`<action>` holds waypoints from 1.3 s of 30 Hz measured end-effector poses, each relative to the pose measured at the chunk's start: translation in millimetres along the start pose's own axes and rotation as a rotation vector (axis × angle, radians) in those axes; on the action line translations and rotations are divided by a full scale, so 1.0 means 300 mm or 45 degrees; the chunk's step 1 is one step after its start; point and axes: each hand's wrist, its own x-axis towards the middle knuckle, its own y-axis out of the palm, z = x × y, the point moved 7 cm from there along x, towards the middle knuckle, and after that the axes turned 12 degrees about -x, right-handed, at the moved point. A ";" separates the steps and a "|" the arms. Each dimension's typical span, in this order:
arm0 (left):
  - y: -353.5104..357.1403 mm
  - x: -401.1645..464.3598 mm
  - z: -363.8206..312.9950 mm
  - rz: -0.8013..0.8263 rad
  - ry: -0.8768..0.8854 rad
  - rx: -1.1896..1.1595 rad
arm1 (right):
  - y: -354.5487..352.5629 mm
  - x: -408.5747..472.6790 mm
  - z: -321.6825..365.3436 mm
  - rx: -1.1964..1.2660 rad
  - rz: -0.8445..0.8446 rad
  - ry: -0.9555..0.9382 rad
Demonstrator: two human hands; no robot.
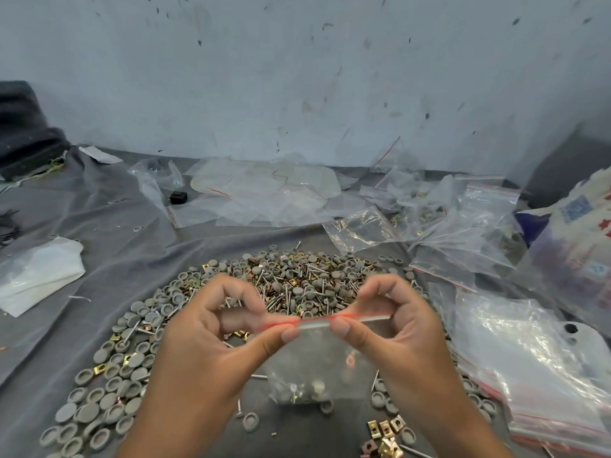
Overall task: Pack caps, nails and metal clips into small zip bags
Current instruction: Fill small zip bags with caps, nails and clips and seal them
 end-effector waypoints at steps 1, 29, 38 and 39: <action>-0.008 -0.001 -0.001 0.016 0.016 0.073 | -0.004 -0.003 0.005 -0.061 0.021 -0.005; -0.014 -0.005 0.025 0.006 -0.062 0.324 | -0.794 0.426 -0.090 -1.464 -0.394 0.264; -0.002 -0.026 0.010 -0.007 -0.035 0.358 | -0.690 -0.159 -0.239 -1.983 0.601 0.659; -0.001 -0.031 0.005 -0.007 -0.035 0.367 | -0.699 -0.203 -0.248 -2.030 0.598 0.673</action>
